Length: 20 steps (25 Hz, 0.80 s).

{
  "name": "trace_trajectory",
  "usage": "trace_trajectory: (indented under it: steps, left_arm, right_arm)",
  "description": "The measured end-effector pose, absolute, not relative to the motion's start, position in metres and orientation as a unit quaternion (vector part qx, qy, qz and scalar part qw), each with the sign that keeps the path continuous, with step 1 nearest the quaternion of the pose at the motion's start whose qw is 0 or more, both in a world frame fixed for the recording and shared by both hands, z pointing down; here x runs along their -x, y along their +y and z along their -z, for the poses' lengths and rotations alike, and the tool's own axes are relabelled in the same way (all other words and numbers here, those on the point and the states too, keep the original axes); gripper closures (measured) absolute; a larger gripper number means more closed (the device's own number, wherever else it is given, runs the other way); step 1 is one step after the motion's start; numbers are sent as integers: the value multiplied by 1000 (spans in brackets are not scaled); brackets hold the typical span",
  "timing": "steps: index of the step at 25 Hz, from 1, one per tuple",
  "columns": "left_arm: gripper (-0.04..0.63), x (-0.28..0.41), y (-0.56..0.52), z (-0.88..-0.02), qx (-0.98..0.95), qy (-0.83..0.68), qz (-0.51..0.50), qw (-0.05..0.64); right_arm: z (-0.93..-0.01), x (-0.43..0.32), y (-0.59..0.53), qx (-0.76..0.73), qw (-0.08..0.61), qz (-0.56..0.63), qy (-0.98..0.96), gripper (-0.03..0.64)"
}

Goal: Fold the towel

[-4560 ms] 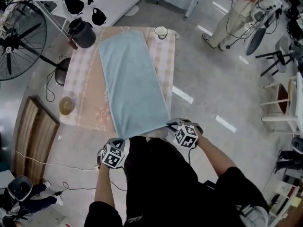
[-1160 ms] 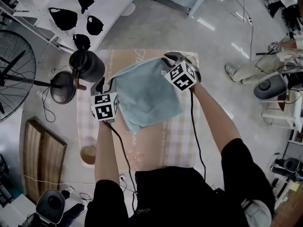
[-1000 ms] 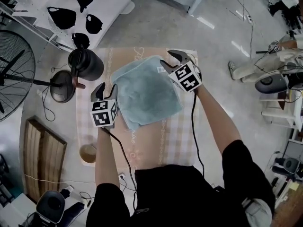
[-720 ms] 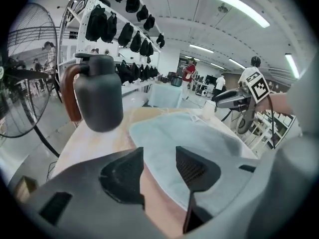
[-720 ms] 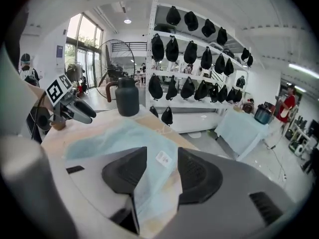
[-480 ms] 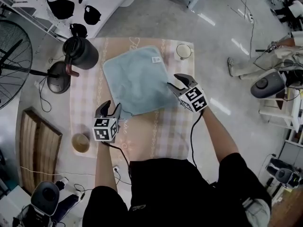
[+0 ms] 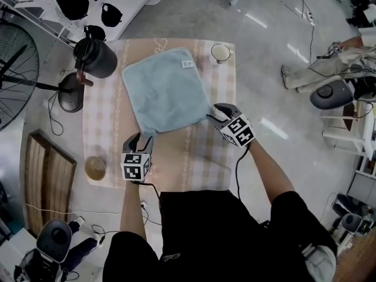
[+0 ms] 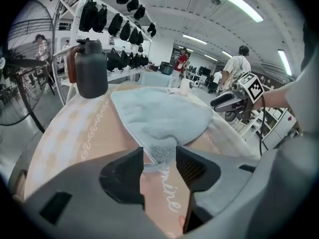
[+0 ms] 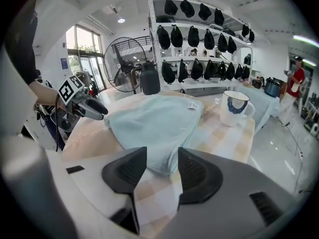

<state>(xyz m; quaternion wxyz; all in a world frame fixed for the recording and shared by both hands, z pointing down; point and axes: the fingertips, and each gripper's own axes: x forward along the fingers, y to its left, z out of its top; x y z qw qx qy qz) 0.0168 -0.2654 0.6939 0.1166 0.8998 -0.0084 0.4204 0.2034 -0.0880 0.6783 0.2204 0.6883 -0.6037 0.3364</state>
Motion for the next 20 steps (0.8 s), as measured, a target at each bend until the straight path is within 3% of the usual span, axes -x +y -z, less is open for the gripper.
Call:
trace_trajectory:
  steps: [8, 20]
  left_arm:
    - [396, -7, -261, -711, -889, -39, -435, 137]
    - [383, -12, -257, -712, -888, -41, -435, 140]
  right_arm:
    - [-700, -191, -66, -681, 206, -369, -598, 408]
    - [-717, -189, -75, -671, 246, -375, -590, 400]
